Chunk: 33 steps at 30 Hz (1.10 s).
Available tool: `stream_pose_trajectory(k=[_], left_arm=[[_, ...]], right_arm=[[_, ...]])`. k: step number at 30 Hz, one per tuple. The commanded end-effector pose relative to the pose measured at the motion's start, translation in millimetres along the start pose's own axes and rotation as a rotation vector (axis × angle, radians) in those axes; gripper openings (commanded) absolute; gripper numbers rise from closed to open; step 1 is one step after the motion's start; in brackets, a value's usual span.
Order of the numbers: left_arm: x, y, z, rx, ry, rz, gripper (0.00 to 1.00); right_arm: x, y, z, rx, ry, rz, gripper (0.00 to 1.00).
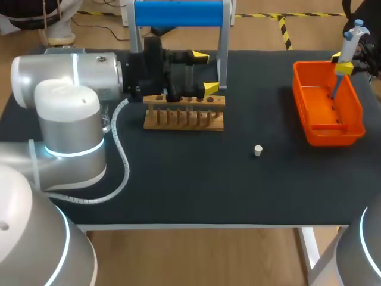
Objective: Invert the test tube, pick up the pipette, mount the tip to pipette, aspirate from beaker and dispense into the tube, eject the tip, return the pipette, and cap with the stopper.
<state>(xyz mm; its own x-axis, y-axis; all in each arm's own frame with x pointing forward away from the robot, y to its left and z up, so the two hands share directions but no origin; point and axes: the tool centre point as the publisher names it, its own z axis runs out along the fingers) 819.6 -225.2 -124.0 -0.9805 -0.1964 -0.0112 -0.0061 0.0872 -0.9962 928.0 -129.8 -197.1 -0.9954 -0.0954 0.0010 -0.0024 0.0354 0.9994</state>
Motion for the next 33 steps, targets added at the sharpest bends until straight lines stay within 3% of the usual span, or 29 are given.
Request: stream_pose_trajectory(k=[1,33], left_arm=[[6.1,3.2,-3.5,0.027,-0.024,0.005,1.0],[7.4,3.4,-3.3,0.006,-0.038,-0.008,1.0]], right_arm=[[-0.9,0.7,-0.9,0.002,0.003,0.001,0.0],[-0.9,0.7,-0.9,0.002,0.003,0.001,0.0]])
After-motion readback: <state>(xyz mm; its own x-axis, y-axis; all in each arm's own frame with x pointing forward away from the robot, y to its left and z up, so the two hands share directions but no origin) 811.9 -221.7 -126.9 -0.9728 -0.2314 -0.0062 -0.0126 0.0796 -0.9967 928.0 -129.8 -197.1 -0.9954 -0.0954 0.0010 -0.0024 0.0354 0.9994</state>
